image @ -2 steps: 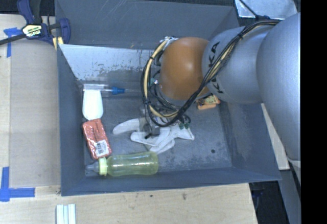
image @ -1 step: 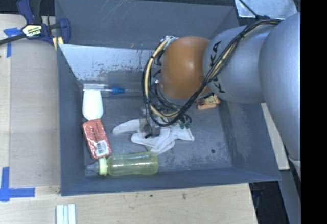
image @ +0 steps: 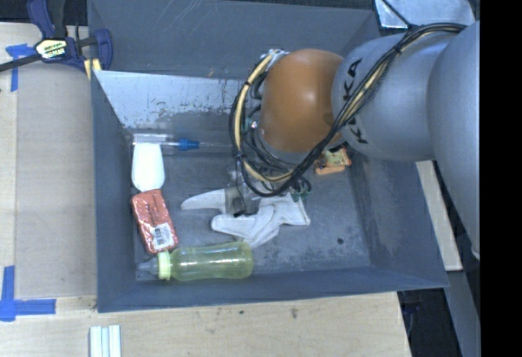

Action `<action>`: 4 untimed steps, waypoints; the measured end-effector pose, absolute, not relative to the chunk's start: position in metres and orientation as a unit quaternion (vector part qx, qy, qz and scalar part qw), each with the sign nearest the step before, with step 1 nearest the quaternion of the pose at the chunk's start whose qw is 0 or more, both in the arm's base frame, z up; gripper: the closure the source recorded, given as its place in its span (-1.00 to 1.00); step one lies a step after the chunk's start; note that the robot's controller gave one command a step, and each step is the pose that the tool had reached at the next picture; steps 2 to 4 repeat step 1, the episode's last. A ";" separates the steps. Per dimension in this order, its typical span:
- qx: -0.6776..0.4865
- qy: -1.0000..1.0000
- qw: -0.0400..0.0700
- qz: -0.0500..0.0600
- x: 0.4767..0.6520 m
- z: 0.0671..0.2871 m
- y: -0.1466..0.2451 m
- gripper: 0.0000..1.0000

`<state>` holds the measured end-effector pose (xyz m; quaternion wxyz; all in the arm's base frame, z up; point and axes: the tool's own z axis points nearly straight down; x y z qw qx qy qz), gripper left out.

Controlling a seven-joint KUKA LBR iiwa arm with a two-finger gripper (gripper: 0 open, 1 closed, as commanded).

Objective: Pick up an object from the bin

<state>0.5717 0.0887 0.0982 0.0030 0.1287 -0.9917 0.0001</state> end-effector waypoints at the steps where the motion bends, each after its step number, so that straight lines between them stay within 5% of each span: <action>1: 0.129 -0.992 0.000 0.000 0.573 0.120 0.089 1.00; 4: 0.129 -0.992 0.000 0.000 0.573 0.120 0.089 1.00</action>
Offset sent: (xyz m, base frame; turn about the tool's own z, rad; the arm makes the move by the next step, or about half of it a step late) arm -0.0002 0.0001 0.0474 0.0000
